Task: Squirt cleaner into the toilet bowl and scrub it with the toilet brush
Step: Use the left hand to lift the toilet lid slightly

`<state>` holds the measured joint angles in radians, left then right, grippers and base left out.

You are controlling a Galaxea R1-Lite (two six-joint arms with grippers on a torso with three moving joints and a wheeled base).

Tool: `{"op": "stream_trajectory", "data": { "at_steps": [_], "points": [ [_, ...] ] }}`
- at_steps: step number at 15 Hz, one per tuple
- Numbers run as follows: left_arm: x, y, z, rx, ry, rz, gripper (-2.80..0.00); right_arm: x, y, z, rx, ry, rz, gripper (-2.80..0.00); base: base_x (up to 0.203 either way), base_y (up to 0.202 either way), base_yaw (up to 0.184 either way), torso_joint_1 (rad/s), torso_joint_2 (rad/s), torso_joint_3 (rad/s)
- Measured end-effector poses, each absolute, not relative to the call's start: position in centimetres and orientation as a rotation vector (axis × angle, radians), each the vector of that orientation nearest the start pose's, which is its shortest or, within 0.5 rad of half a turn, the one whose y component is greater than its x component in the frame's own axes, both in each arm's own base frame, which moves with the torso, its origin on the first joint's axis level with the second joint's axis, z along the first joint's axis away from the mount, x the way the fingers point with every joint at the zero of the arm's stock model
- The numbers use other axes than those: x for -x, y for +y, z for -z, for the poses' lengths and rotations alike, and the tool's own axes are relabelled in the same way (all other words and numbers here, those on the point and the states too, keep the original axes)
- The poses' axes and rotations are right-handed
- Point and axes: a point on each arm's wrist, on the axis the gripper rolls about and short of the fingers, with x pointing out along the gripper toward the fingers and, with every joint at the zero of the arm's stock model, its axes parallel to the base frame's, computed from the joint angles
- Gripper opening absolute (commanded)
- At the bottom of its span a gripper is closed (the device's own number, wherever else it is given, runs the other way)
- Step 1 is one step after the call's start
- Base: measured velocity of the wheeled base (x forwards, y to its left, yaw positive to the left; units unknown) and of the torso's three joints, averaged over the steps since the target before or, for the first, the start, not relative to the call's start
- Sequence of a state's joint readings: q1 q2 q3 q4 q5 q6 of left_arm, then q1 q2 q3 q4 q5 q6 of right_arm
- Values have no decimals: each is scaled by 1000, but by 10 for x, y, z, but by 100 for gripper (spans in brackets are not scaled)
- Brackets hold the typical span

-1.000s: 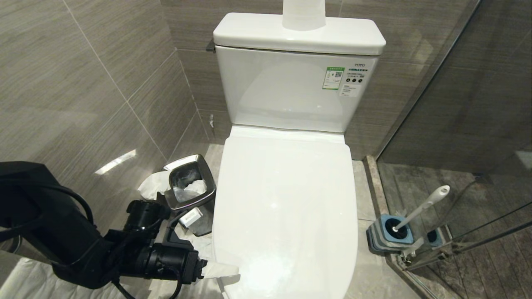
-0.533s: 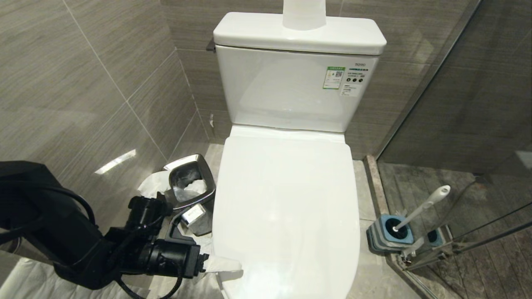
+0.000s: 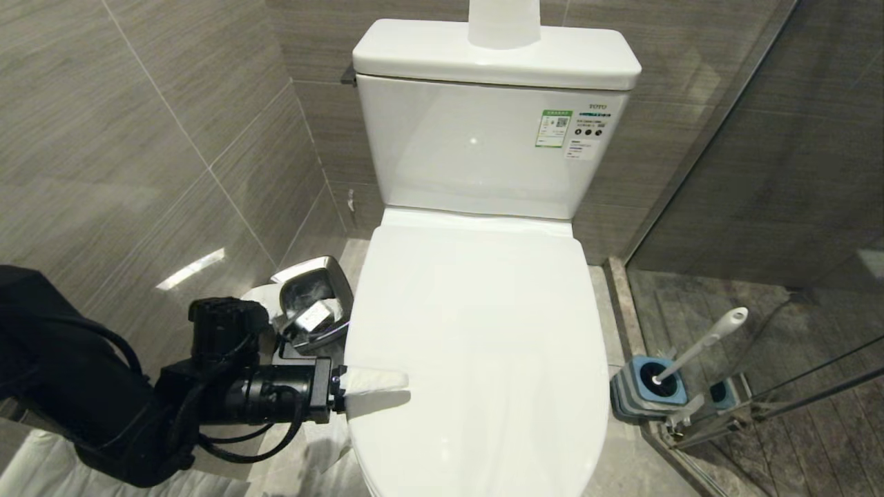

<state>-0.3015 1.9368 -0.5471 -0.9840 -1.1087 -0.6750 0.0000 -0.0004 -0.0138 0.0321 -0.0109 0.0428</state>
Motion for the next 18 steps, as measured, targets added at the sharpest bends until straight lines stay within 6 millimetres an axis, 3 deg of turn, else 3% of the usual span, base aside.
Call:
{"op": "stream_trajectory", "data": {
  "at_steps": [9,18],
  "points": [
    [-250,-97,-99,770,853,1202,0,24,0,-76,-42,17,11,-280,0,0,0,0,0,0],
    [-252,-104,-127,823,755,1271,0,24,0,-76,-42,17,11,-280,0,0,0,0,0,0]
  ]
}}
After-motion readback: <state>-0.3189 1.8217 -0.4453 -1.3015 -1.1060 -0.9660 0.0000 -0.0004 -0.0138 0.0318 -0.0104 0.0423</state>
